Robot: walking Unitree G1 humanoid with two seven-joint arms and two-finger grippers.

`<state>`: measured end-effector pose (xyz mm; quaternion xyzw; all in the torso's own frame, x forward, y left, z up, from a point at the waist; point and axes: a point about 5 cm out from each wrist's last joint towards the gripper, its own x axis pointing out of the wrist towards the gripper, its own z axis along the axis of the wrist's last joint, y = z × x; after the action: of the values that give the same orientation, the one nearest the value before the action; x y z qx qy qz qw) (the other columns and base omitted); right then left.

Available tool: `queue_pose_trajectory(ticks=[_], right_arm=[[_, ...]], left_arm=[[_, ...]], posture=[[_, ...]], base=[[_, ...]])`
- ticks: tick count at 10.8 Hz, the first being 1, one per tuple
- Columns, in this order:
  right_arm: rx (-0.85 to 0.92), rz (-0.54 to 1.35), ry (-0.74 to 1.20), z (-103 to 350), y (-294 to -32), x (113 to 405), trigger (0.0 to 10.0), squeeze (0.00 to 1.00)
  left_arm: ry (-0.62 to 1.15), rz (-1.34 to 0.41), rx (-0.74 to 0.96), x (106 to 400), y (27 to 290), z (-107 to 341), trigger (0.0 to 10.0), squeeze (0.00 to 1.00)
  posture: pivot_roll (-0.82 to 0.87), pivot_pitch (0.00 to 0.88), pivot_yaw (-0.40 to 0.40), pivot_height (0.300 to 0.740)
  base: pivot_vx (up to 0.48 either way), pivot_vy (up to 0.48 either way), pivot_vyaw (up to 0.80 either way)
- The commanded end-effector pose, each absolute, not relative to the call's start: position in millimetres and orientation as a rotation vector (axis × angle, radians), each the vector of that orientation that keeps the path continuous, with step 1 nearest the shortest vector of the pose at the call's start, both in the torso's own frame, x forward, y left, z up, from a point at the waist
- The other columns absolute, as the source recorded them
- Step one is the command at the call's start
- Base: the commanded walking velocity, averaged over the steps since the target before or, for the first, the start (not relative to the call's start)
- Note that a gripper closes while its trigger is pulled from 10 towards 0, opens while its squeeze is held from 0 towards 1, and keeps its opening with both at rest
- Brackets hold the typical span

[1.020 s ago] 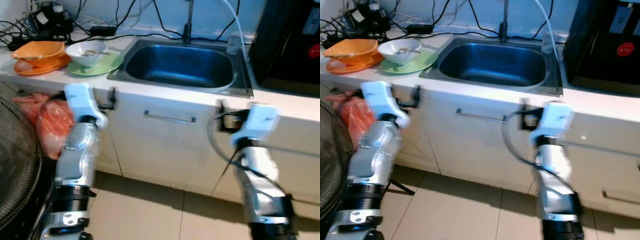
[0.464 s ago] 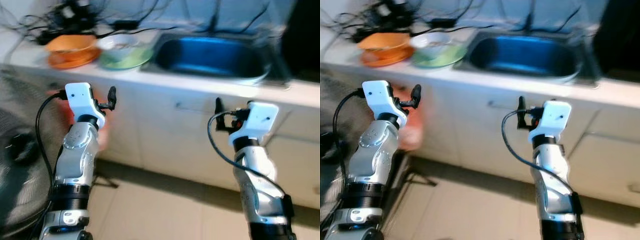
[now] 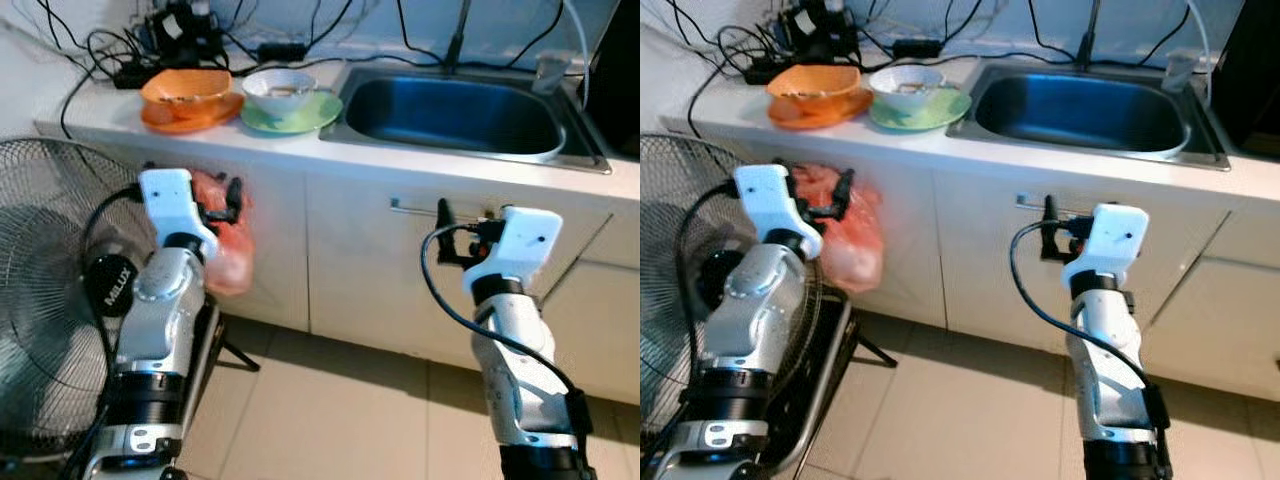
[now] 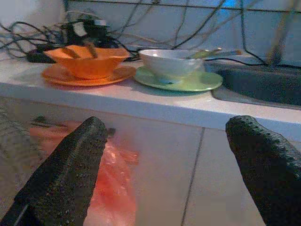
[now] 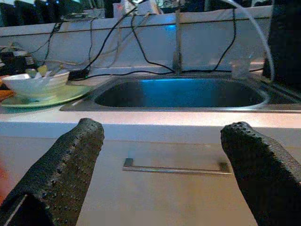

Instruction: Kitchen organization

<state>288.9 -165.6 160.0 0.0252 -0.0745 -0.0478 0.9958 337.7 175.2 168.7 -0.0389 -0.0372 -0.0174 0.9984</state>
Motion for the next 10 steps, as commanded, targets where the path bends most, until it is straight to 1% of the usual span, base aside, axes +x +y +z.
queue_pose_trajectory(ticks=[1,6,7,10], right_arm=[[0.048,-0.106,-0.157,162.1,-168.0,288.6,10.0,0.00],[0.045,-0.120,-0.158,162.2,-169.5,288.5,10.0,0.00],[0.046,-0.123,-0.155,162.0,-169.9,288.5,10.0,0.00],[0.028,-0.100,-0.173,164.0,-167.1,287.5,10.0,0.00]], left_arm=[[-0.093,-0.057,-0.080,338.3,172.3,173.5,10.0,0.00],[-0.078,-0.060,-0.077,338.1,170.9,169.9,10.0,0.00],[-0.077,-0.061,-0.080,338.1,170.4,169.6,10.0,0.00],[-0.080,-0.056,-0.082,337.8,170.4,169.4,10.0,0.00]], posture=[[0.02,0.006,0.048,0.740],[0.02,0.009,0.049,0.740],[0.02,0.009,0.050,0.740],[0.02,0.010,0.046,0.740]], base=[[0.277,0.000,0.00],[0.463,0.000,0.00],[0.480,0.000,-0.80],[0.480,0.000,0.00]])
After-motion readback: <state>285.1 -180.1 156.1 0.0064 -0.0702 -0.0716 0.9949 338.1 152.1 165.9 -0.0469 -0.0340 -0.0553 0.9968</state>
